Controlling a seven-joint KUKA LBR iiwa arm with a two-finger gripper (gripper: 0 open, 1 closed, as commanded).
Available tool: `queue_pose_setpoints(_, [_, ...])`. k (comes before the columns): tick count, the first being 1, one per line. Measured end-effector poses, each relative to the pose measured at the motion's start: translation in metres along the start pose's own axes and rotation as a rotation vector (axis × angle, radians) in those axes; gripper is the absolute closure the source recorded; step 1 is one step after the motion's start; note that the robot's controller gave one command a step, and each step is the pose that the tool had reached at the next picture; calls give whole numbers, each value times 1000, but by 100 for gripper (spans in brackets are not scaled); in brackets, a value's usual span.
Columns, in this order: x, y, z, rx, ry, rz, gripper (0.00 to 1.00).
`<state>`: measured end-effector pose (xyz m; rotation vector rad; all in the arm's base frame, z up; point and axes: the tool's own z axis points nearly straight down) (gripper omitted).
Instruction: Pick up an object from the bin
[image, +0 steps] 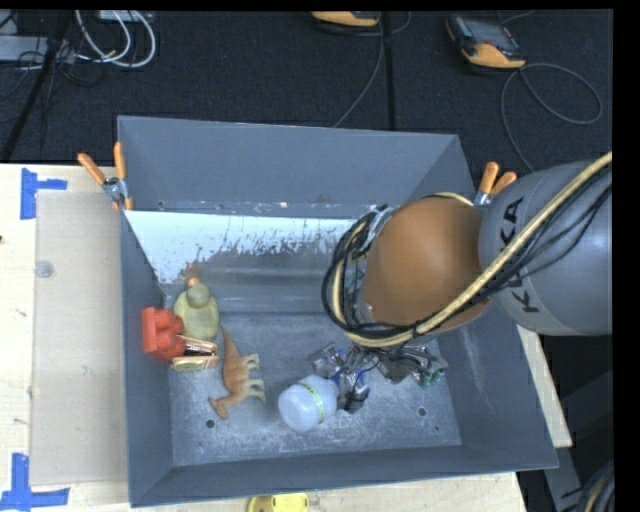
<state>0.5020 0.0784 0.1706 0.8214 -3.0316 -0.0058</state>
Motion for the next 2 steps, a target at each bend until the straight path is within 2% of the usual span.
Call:
queue_pose_setpoints(1, [-4, -1, 8, 2, -2, -40, 100])
queue_pose_setpoints(2, [-15, -26, -151, 4, -8, -308, 100])
